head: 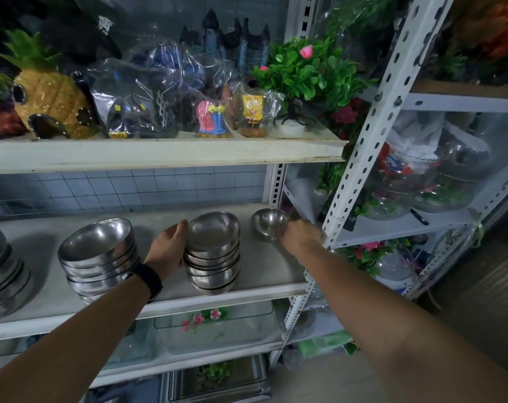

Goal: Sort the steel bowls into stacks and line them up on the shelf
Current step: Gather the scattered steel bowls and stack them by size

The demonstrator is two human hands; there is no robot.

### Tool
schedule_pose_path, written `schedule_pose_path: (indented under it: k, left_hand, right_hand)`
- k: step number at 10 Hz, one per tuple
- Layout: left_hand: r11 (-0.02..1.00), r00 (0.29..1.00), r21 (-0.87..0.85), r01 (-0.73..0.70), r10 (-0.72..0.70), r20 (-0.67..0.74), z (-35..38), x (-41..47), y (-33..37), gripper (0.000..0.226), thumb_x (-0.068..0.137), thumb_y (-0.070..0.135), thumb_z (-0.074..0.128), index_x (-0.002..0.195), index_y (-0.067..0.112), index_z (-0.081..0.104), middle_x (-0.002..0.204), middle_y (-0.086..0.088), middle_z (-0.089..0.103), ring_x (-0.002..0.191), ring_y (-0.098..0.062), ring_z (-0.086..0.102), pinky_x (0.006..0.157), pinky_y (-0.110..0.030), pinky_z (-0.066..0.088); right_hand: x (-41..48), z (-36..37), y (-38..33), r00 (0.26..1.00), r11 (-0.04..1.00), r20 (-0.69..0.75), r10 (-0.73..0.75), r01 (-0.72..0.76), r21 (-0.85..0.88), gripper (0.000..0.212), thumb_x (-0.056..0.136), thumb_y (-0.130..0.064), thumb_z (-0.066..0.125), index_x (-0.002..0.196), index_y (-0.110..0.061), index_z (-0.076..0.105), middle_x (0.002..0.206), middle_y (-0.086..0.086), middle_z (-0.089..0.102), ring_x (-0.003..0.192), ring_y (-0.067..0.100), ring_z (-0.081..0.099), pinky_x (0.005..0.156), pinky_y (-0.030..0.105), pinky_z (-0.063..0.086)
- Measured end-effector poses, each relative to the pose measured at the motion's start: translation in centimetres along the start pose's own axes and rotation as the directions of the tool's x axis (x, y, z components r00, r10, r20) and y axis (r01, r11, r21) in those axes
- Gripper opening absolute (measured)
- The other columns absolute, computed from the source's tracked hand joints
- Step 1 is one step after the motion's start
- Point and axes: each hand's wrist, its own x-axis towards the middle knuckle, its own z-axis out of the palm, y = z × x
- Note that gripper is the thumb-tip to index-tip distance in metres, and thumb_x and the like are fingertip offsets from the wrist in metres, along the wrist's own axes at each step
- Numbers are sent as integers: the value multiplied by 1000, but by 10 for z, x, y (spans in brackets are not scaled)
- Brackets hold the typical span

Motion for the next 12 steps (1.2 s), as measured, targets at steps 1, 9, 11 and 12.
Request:
schedule_pose_path:
  k: [1,9,11,12]
  left_hand:
    - [1000,1000,21,5,-5,2,0,-2,-3,49,105,46,33,97,9,66,56,-10,55,45,-21,52,42,-23,40]
    - [982,988,-111,156,-155,16,5,-9,-11,49,107,46,29,128,9,54,66,-5,53,50,-16,54,49,-20,42]
    - [980,988,-148,135,-122,93,-1,-9,-15,68,106,48,33,118,-15,56,63,-6,50,51,-22,49,51,-28,43]
    - [981,989,-152,124,-109,101,0,-9,-14,69,106,49,33,117,-15,56,64,-6,50,52,-22,49,51,-29,42]
  right_hand:
    - [6,7,-2,1000,999,0,-19,19,-35,53,103,-50,34,92,-14,71,89,9,71,86,25,67,64,29,43]
    - [34,23,-39,998,964,-59,-14,29,264,36,102,-42,44,104,-14,66,83,6,67,79,26,68,62,33,52]
    - [56,40,-45,997,939,-72,13,12,343,53,106,-48,30,122,-8,60,106,17,69,96,36,66,73,36,49]
    - [65,46,-48,999,903,-28,41,-25,428,55,107,-45,28,140,-5,46,127,24,61,115,41,59,84,41,46]
